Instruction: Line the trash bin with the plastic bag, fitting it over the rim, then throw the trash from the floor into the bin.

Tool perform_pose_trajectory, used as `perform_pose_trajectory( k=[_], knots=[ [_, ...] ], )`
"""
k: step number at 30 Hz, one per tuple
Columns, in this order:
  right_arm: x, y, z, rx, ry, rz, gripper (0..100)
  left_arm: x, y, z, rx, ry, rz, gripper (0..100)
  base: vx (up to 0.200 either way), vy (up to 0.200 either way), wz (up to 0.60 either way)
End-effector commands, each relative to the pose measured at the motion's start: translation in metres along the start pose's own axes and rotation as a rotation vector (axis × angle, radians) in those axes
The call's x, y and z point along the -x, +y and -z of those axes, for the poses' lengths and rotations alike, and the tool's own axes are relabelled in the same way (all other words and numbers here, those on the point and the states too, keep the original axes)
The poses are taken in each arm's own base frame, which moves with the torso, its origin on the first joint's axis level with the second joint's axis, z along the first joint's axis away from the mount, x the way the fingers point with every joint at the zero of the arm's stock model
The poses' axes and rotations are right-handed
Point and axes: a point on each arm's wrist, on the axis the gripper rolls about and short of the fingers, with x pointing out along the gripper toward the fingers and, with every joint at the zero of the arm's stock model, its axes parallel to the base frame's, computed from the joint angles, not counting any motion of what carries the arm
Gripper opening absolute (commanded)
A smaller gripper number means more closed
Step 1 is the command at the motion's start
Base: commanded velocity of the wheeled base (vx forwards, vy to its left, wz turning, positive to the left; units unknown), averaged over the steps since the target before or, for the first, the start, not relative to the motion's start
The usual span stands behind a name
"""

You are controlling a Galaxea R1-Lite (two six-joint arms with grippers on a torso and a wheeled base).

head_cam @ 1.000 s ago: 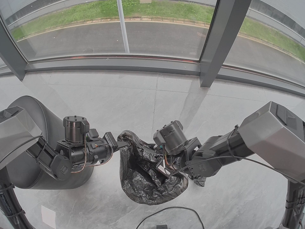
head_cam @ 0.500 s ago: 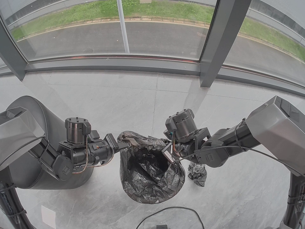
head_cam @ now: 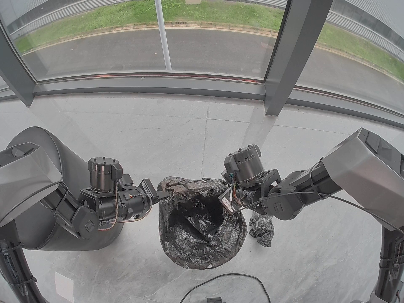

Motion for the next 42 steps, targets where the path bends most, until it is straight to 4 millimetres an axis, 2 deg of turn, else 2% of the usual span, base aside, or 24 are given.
perform_pose_trajectory(
  k=[1,16,32,36,40,42],
  knots=[
    [-0.002,-0.002,0.002,-0.001,0.007,0.003,0,-0.001,0.001,0.000,0.002,0.002,-0.003,0,0.000,0.000,0.00],
    [-0.007,-0.024,0.006,-0.034,0.021,0.043,0,-0.004,0.005,0.002,0.004,0.009,-0.013,0,0.000,0.000,0.00],
    [-0.009,-0.023,0.007,-0.031,0.026,0.040,0,-0.020,0.020,0.001,-0.045,-0.006,0.013,0,0.000,0.000,0.00],
    [-0.004,-0.024,0.006,-0.028,0.036,0.038,0,-0.019,0.020,0.000,-0.045,-0.008,0.012,0,0.000,0.000,0.00],
    [0.011,-0.030,0.001,-0.029,0.033,0.037,0,-0.017,0.019,0.000,-0.045,-0.009,0.013,0,0.000,0.000,0.00],
    [0.013,-0.030,0.005,-0.020,0.061,0.030,0,-0.017,0.019,0.001,-0.045,-0.008,0.012,0,0.000,0.000,0.00]
  ],
)
